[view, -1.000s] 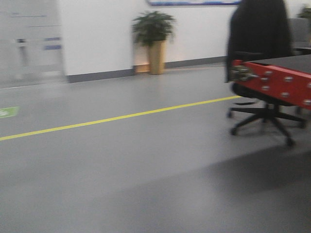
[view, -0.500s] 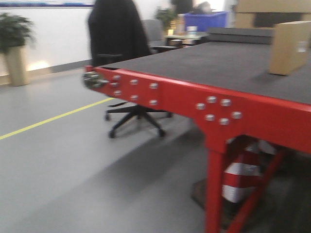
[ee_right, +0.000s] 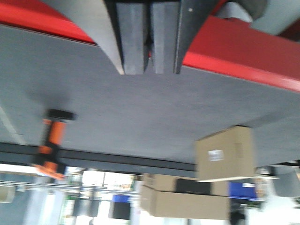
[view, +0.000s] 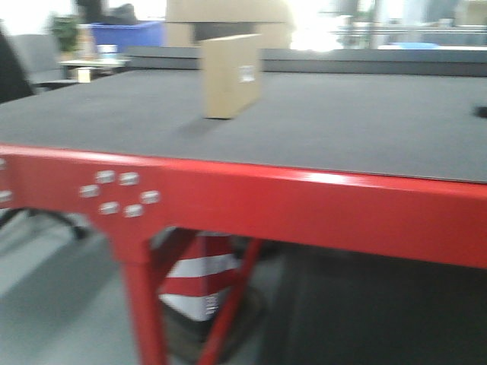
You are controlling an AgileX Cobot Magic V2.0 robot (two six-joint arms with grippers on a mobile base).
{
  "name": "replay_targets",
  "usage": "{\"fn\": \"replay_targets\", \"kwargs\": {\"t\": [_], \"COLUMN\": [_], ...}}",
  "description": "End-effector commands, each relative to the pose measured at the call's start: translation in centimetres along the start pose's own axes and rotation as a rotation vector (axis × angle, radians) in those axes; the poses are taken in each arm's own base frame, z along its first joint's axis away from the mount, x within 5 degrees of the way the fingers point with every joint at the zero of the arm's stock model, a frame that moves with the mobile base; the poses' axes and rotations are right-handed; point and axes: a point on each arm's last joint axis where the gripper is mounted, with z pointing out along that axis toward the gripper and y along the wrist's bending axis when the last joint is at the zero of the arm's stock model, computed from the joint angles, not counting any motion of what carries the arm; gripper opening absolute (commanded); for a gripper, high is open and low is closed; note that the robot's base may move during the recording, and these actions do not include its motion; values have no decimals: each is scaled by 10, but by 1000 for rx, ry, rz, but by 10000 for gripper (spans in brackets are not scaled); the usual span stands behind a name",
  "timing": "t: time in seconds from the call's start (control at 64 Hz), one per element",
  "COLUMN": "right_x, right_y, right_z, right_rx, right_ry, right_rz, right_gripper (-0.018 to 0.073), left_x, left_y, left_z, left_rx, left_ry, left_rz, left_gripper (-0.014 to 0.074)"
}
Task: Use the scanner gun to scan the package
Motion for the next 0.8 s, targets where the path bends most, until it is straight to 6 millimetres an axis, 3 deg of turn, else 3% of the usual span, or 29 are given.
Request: {"fn": "replay_targets", "kwargs": {"t": [0.0,0.782], "right_x": [-2,-2], "right_y": [0,0], "right_z": [0,0], "right_rx": [1,1], "right_ry": [-19,-19], "right_rz": [-1,-1], "right_gripper": [-168,-168], "left_x": [-3,-3], "left_y": [0,0], "left_z": [-1,-1], "left_rx": [-1,-1], "left_ry": [-23,-23], "left_rz": [-4,-4], "left_gripper": [-111,-111]}}
